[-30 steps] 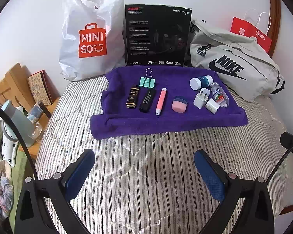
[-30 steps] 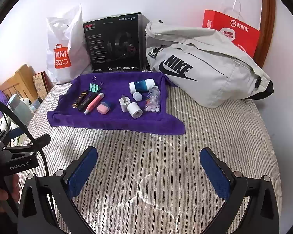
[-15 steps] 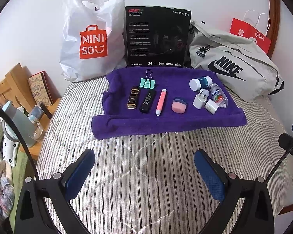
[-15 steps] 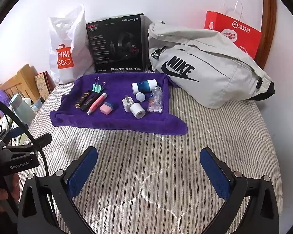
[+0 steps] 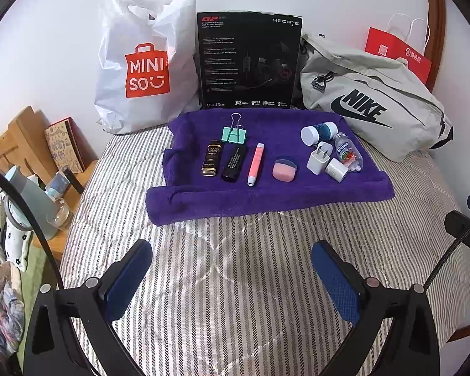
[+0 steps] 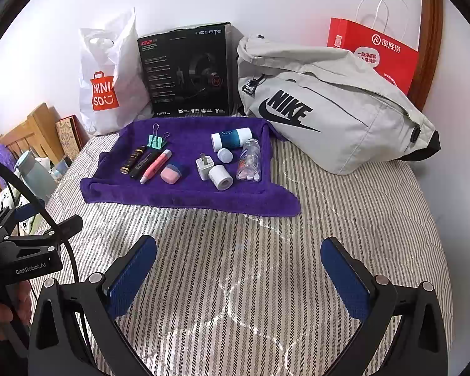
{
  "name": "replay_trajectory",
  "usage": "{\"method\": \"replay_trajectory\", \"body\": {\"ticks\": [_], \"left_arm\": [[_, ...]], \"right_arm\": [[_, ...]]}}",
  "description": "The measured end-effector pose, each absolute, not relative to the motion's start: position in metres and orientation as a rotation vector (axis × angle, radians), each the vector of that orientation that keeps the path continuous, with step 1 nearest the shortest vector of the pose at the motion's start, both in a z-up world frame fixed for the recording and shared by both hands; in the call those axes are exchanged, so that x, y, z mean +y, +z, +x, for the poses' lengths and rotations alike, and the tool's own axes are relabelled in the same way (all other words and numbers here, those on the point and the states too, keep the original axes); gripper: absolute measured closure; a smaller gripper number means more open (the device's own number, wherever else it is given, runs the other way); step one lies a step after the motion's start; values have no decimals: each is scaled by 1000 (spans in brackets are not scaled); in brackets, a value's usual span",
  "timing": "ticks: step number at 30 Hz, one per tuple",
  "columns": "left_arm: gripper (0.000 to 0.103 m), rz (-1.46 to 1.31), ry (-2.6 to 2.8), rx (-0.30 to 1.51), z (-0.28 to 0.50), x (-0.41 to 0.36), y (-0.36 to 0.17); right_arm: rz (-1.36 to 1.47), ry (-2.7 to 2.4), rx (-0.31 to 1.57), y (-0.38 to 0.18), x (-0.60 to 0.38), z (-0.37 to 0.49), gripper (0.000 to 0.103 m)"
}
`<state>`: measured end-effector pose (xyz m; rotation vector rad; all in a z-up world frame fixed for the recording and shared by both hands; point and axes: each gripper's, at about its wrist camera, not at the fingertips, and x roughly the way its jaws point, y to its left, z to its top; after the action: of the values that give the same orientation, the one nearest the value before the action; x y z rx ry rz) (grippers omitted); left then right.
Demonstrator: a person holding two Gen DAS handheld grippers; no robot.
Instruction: Organize rigid objects
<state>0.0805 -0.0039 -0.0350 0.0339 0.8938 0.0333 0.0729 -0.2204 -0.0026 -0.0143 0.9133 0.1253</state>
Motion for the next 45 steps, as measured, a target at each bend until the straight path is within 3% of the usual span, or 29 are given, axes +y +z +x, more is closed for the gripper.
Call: {"method": "replay_trajectory", "body": {"ticks": [45], "left_arm": [[0,47,25,893,78,-3,-33]], "right_arm": [[-27,125,910,-1,-222,71,0]]}}
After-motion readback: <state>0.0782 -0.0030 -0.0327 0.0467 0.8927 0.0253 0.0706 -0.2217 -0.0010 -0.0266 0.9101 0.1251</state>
